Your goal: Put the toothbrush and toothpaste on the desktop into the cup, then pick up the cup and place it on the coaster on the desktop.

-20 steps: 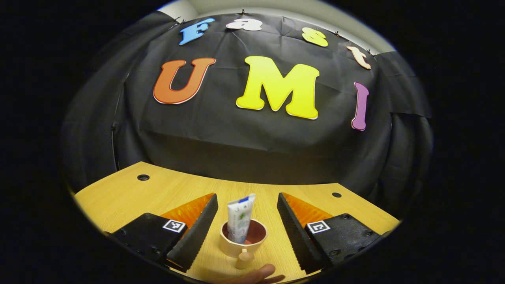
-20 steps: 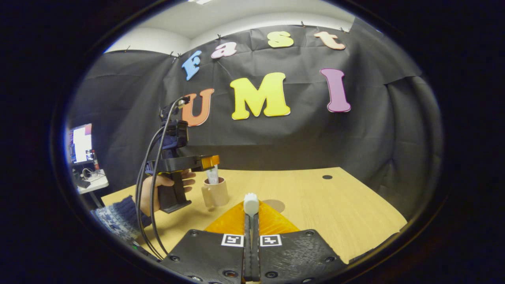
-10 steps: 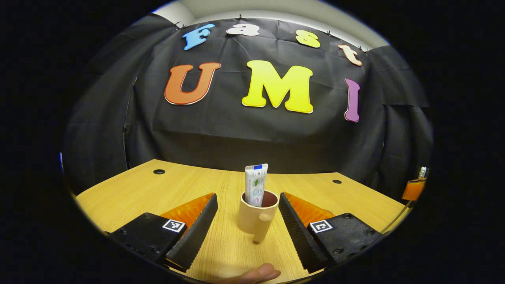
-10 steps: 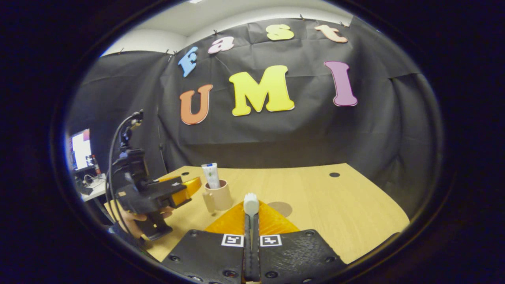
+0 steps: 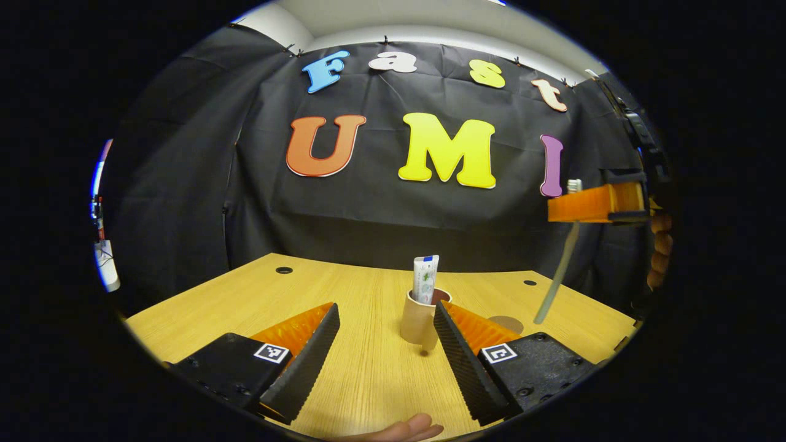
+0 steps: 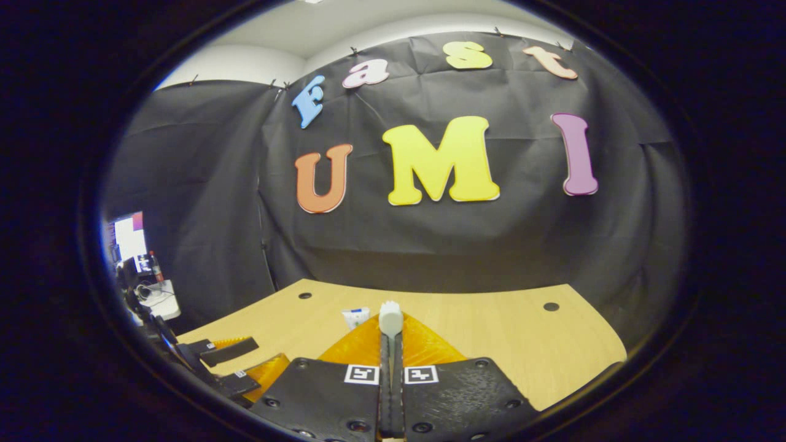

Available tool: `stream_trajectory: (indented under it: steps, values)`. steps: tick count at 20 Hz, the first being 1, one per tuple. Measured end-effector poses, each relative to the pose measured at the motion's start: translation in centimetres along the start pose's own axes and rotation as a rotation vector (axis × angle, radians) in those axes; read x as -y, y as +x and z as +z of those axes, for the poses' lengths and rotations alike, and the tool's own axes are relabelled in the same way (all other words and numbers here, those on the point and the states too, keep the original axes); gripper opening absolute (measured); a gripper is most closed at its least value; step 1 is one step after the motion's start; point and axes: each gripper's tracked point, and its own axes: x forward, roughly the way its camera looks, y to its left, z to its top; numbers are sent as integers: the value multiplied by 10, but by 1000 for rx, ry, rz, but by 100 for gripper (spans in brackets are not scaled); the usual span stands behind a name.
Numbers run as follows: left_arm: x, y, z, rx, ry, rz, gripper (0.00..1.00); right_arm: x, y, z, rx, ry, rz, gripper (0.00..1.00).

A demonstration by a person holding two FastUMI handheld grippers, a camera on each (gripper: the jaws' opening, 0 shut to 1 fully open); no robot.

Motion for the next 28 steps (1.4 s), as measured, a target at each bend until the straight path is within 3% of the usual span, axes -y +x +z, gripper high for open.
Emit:
stream_trajectory:
  steps: [8, 9, 10, 11, 16, 21, 22, 25, 26, 28]
  values:
    - [13, -26, 13, 27, -1, -74, 97, -48, 85, 41, 21, -33, 10, 1]
    - [9, -25, 12, 28, -8, -67, 97, -48, 97, 38, 13, -32, -3, 0]
    - [5, -24, 10, 27, -23, -62, 88, -50, 108, 30, -9, -30, -11, 0]
    - [3, -23, 8, 21, -39, -61, 97, -54, 118, 21, -34, -32, -5, 0]
    - [7, -16, -13, -42, -99, -96, 97, -53, 155, -14, -110, -49, -29, 2]
    - [2, -15, -15, -46, -110, -88, 97, -57, 161, -24, -133, -33, -6, 3]
    - [5, -15, -15, -47, -110, -92, 97, -60, 159, -22, -126, -38, 3, 8]
    - [9, -15, -16, -50, -107, -103, 97, -61, 151, -15, -95, -75, -7, 87]
    - [8, -15, -19, -54, -101, -101, 97, -60, 149, -13, -83, -95, -21, 96]
    - [8, -15, -20, -55, -96, -98, 97, -58, 144, -7, -58, -128, -40, 96]
